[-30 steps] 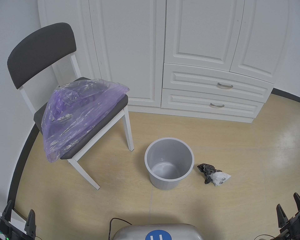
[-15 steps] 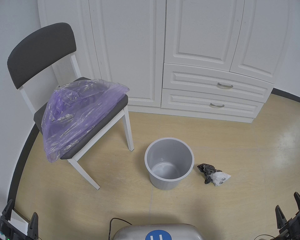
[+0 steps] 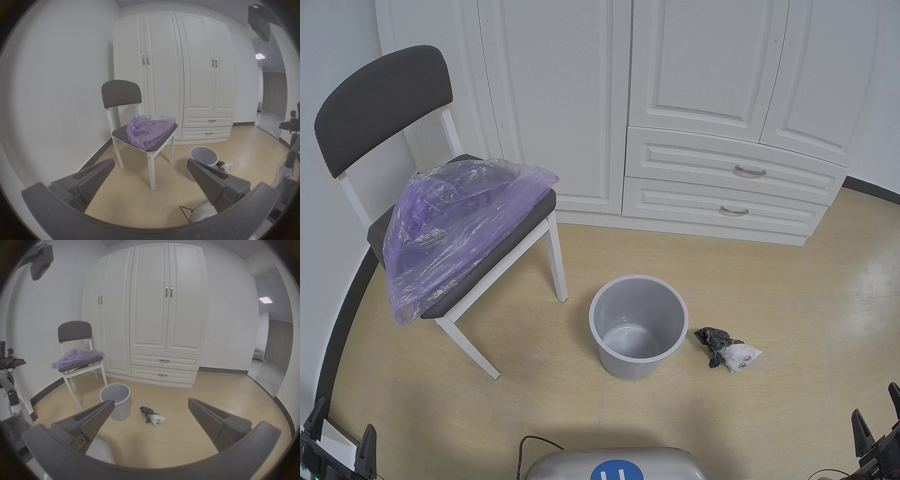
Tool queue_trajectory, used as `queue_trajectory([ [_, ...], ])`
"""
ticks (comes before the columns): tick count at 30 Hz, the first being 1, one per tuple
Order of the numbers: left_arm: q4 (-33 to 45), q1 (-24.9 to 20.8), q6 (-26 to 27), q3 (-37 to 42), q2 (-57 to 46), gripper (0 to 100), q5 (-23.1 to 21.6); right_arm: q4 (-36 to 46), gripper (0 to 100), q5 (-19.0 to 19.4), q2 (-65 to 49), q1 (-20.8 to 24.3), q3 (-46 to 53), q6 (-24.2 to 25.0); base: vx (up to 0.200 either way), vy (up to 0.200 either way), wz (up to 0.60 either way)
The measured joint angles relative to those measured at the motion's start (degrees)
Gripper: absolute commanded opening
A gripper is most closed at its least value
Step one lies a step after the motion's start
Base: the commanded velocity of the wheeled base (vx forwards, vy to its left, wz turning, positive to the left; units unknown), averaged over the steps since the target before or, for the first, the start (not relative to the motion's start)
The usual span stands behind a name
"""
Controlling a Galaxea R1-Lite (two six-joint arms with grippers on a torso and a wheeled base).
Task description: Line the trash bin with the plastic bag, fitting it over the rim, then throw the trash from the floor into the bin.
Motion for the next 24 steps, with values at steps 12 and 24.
queue_trajectory([
  [12,-18.9,0.0,-16.5,-0.5,0.0,100,1.2,-1.5,100,-0.9,0.0,0.0,0.0,3.5,0.0,0.0,0.0],
  [24,-4.2,-0.6,-4.1,-7.8,3.8,100,0.9,-3.6,100,11.8,7.8,-3.3,-9.3,-0.1,0.0,0.0,0.0],
])
